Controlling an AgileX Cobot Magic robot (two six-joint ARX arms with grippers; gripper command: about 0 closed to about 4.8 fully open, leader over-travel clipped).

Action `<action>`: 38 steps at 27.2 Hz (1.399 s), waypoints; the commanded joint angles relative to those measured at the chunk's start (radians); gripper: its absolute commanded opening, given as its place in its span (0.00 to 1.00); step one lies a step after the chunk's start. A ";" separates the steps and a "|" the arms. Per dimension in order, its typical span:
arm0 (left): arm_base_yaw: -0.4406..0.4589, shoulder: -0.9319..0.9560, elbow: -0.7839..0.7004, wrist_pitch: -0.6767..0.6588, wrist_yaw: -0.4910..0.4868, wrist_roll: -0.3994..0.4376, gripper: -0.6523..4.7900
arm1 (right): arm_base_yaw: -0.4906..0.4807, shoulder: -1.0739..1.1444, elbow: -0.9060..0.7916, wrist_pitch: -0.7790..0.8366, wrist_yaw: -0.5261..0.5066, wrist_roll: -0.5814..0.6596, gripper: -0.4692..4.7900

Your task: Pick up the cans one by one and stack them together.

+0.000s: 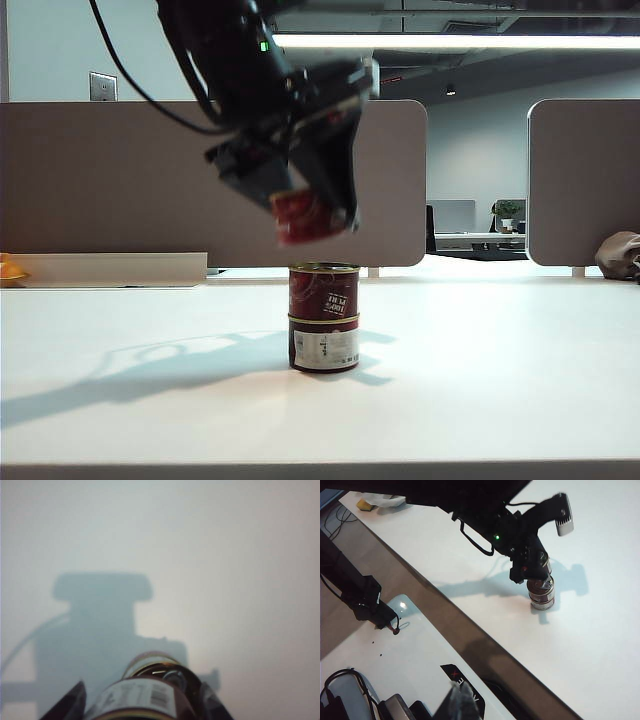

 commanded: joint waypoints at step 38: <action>-0.014 0.047 0.090 -0.016 0.055 -0.003 0.75 | -0.001 -0.020 0.003 0.005 -0.010 0.019 0.09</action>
